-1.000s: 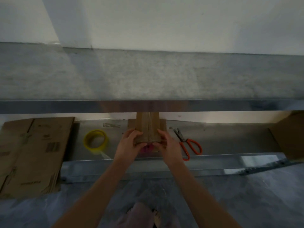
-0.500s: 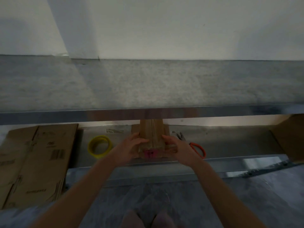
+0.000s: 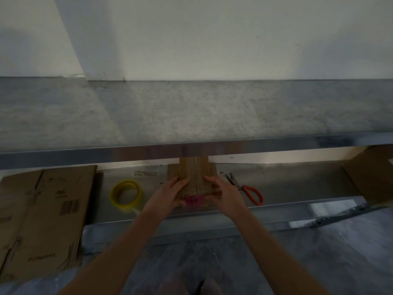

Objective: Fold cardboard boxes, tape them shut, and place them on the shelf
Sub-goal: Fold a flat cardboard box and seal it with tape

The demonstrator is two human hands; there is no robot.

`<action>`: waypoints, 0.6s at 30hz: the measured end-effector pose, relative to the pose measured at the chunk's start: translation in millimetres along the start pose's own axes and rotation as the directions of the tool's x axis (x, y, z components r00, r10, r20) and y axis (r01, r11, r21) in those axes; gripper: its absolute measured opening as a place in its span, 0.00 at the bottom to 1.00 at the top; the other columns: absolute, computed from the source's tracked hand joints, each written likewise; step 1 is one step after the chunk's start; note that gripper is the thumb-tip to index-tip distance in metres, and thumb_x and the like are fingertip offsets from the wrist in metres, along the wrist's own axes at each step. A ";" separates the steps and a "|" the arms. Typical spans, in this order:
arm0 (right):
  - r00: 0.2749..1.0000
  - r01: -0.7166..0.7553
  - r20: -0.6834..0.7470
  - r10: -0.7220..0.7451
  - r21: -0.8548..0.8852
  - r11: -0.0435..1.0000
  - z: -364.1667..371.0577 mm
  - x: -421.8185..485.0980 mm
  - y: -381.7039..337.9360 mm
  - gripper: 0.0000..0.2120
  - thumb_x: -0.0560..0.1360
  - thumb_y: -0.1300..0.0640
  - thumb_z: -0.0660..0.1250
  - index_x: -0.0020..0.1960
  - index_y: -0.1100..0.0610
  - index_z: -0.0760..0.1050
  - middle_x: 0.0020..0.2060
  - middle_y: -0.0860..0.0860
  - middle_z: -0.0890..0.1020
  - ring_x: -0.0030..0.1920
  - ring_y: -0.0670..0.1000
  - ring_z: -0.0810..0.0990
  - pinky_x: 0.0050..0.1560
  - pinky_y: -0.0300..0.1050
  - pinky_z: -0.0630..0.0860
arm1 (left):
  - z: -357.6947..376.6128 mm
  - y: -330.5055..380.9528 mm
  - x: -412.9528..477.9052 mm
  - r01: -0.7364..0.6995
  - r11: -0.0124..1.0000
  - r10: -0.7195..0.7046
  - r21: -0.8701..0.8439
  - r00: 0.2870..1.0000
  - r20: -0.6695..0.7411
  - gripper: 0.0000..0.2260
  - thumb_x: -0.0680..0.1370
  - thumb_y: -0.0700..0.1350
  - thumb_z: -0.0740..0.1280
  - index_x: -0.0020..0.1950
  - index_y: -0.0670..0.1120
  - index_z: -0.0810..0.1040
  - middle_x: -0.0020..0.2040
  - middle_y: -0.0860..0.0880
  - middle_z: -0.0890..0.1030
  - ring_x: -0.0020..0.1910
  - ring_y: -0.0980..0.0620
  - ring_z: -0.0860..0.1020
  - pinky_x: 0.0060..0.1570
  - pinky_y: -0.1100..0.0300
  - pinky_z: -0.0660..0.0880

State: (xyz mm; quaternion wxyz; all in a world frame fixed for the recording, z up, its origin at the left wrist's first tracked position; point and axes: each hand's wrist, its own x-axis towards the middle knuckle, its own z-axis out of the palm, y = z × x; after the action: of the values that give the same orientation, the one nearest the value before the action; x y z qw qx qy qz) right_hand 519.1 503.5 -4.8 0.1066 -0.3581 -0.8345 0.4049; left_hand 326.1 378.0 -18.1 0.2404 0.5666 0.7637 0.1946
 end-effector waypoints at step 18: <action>0.906 -0.262 -0.250 0.341 0.298 0.918 20.3 -58.2 -9.3 0.40 0.71 0.51 0.77 0.75 0.52 0.59 0.71 0.53 0.67 0.71 0.53 0.66 0.67 0.48 0.68 | -9.6 30.5 2.0 0.109 0.882 -0.127 -0.459 0.992 -0.007 0.50 0.61 0.56 0.80 0.76 0.55 0.56 0.71 0.51 0.63 0.70 0.51 0.66 0.67 0.49 0.70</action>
State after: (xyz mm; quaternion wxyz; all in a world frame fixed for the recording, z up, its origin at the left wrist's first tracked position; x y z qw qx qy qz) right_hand 546.8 447.7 -4.5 0.2121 -0.5235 -0.6830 0.4631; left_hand 343.5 388.3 6.7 0.3642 0.4429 0.7338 0.3644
